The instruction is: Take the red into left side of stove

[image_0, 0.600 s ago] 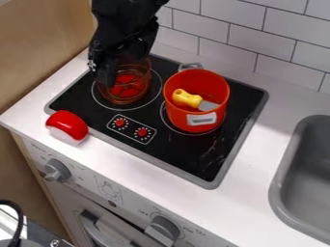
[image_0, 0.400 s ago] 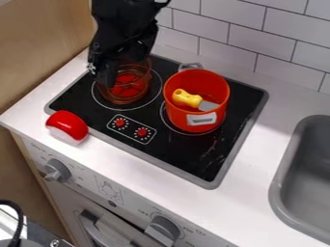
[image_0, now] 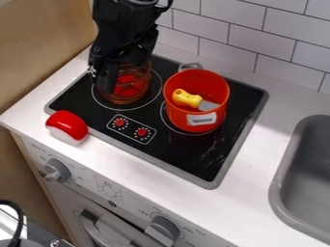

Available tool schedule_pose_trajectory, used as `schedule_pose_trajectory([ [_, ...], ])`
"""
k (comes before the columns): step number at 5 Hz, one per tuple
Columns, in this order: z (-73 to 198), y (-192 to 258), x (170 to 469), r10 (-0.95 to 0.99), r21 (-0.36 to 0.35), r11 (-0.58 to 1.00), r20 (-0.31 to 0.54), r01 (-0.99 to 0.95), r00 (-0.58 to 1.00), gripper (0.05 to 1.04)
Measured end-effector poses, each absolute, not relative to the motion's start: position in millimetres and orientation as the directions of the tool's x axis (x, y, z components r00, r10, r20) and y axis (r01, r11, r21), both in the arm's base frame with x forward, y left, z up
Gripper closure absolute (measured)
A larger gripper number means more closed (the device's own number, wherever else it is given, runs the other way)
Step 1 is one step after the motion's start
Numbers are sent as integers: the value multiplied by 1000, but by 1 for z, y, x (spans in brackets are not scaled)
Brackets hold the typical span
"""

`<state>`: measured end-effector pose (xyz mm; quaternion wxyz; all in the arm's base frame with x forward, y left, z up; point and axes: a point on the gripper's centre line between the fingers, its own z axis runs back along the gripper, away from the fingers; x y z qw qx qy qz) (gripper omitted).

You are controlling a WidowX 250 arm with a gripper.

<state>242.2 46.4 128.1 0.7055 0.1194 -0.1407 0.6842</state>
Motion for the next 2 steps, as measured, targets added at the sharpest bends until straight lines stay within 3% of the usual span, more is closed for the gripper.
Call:
schedule_pose_trajectory([
  [1, 127, 45, 243, 934, -28, 50, 356, -998, 37, 85],
  [2, 125, 66, 216, 953, -91, 86, 296, -992, 56, 85],
])
